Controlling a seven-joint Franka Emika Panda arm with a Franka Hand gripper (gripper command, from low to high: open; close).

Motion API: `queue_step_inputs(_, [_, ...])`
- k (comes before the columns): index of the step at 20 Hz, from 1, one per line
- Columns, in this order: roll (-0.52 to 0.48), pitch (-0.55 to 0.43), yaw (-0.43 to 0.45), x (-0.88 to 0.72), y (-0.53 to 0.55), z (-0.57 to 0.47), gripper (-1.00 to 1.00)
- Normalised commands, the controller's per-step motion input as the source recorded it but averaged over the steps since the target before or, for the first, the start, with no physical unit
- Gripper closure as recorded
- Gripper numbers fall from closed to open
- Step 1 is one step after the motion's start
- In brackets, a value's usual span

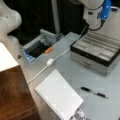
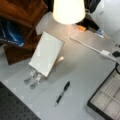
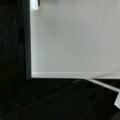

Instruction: Turn on the lamps. Open the box. Pick up the pen. Put it in the box.

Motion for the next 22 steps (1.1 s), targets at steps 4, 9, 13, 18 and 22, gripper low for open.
queue_step_inputs(4, [-0.226,0.055,-0.004,0.01,-0.36,0.07,-1.0])
queue_step_inputs(9, [-0.366,0.061,0.044,0.05,-0.33,0.12,-1.0])
queue_step_inputs(13, [-0.428,0.077,0.097,0.11,-0.3,0.17,-1.0])
queue_step_inputs(18, [-0.388,0.091,0.138,0.2,-0.34,0.15,-1.0])
queue_step_inputs(22, [-0.335,0.092,0.137,0.21,-0.24,0.09,-1.0])
